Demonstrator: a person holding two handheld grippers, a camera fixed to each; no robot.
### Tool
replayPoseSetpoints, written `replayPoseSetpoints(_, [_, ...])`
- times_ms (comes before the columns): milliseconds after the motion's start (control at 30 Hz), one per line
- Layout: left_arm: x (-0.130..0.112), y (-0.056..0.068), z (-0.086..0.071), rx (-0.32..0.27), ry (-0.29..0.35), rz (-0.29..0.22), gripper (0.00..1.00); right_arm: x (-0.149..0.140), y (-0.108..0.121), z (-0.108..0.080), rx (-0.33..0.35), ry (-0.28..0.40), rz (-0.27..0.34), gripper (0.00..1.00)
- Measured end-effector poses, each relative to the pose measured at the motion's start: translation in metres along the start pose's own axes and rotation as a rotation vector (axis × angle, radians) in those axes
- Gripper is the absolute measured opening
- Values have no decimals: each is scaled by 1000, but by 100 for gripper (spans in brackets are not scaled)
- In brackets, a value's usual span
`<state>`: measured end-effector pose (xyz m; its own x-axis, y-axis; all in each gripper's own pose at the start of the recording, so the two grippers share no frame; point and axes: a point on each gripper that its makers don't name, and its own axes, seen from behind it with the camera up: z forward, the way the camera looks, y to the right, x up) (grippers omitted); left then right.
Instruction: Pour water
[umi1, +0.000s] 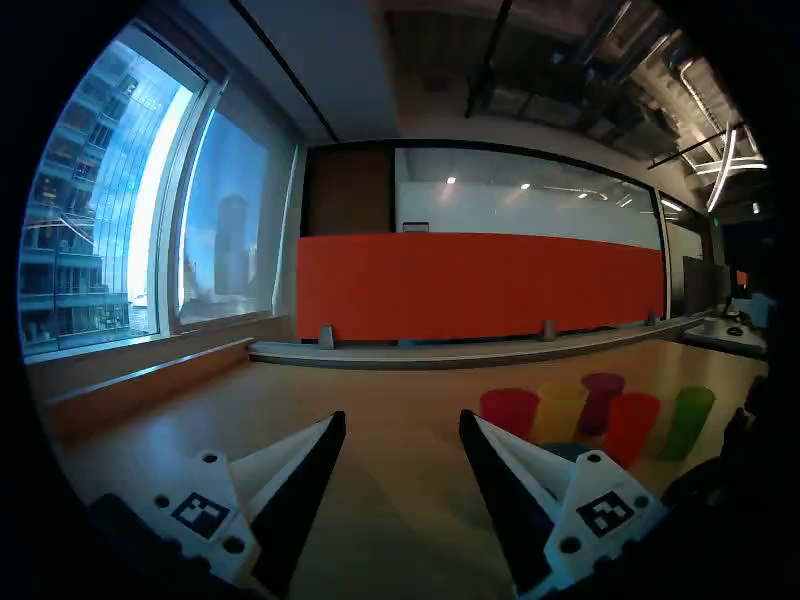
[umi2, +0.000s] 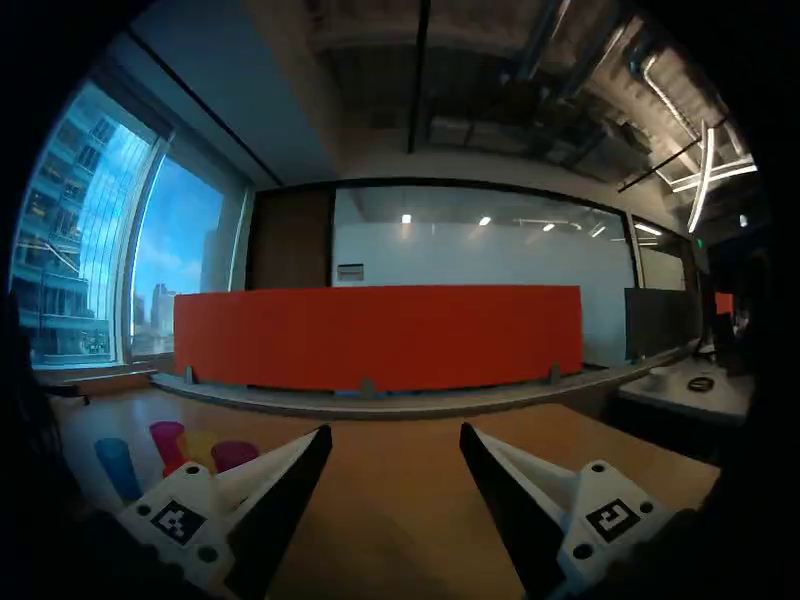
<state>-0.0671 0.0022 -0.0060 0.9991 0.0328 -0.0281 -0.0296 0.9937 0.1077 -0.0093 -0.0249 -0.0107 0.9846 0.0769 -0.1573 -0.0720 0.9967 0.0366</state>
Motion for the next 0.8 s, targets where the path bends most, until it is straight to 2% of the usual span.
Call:
replayPoseSetpoints(300, [0, 0, -1, 0, 0, 0, 84, -24, 8, 3, -21, -19, -3, 99])
replayPoseSetpoints(800, [0, 0, 0, 0, 0, 0, 84, -39, 11, 4, -11, -36, 27, 99])
